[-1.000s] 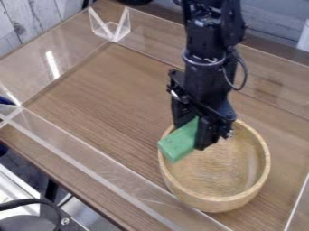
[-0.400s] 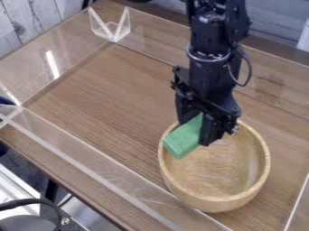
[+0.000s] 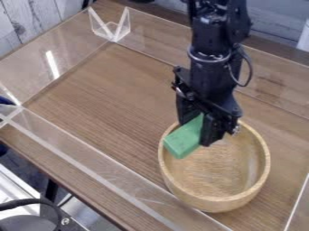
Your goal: Remove the green block from inside the brown bowl and put it on the table
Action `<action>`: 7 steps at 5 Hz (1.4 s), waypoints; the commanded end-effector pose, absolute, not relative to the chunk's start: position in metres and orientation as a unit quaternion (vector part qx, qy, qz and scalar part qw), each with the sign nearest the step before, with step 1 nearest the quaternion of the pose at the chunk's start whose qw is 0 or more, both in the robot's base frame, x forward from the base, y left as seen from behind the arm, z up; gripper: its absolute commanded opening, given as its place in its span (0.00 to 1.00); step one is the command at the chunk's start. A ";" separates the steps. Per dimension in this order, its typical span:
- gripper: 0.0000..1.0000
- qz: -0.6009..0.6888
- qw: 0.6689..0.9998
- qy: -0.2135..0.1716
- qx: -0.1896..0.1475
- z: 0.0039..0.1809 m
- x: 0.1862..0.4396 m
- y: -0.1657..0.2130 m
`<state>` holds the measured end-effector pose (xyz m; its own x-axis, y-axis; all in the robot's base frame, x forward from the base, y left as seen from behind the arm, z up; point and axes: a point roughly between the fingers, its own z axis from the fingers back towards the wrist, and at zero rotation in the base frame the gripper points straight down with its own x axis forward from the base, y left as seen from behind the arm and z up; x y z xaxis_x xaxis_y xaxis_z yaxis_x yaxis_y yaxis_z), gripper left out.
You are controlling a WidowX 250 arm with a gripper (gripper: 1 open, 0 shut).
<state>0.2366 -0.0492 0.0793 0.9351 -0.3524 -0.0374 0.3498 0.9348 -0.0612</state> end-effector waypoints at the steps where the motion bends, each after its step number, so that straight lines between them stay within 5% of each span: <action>1: 0.00 -0.183 0.983 -0.001 -0.027 0.090 0.248 -0.054; 7: 0.00 -0.147 0.989 -0.016 -0.021 0.108 0.259 -0.032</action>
<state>0.2465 -0.0327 0.0891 0.9544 -0.2959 -0.0393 0.2938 0.9545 -0.0518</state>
